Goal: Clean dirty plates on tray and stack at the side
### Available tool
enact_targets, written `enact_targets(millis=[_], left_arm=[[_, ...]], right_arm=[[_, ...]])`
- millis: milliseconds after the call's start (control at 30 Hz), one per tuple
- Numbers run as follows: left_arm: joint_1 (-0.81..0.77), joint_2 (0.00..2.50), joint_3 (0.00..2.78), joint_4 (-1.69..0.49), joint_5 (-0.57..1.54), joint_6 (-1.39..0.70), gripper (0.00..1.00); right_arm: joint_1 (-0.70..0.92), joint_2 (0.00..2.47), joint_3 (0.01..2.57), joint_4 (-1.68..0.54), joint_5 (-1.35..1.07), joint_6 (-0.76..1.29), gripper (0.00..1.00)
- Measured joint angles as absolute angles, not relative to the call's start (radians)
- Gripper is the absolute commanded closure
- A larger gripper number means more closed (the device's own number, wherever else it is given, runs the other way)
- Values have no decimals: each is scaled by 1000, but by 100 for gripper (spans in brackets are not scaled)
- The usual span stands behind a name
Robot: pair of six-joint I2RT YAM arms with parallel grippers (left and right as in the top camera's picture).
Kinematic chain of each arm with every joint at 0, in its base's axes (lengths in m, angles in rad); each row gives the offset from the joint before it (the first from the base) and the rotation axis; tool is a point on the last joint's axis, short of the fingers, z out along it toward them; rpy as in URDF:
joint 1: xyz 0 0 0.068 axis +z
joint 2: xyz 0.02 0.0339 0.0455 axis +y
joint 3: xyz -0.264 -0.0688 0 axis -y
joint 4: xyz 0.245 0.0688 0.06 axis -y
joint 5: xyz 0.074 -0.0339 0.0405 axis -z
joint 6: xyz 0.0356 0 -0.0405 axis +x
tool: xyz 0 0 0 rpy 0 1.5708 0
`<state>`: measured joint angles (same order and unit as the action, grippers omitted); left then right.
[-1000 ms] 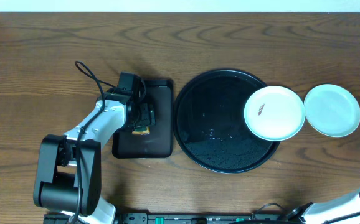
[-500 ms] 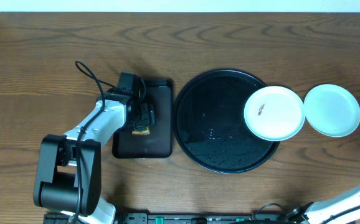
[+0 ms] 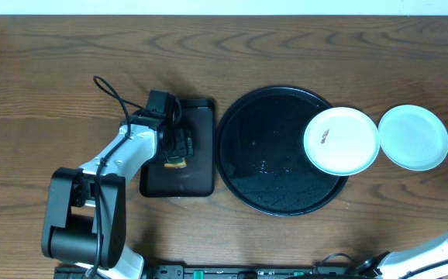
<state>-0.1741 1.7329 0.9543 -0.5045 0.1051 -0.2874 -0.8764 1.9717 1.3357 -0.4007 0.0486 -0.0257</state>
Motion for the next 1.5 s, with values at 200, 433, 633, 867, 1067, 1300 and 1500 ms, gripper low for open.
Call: enact_targets(millis=[200,433,633,867,1067,1300,1500], left_arm=[[-174,1733,954,-505,105,-287,16],[-174,1733,954,-505,105,-287,16],[-174,1733,954,-504,105,-287,16],[-174,1733,954,-505,105,-287,16],[-174,1733,954,-504,105,-287,16],[-174,1733,954,-505,105,-287,16],[-174,1733,954,-505,105,-287,16]], right_arm=[[-863,1977,1343,-402,33,-26,64],[-861,2077,1344,-406,37,-27,77],[-859,2081,1363,-403,53,-20,99],[-799,2004,1380,-476,62,-6,99],[-601,1806,1413,-490,73,-9,99],[-323,1761,1419,-566,97,-6,99],[-181,1820,1378,-623,134,46,99]])
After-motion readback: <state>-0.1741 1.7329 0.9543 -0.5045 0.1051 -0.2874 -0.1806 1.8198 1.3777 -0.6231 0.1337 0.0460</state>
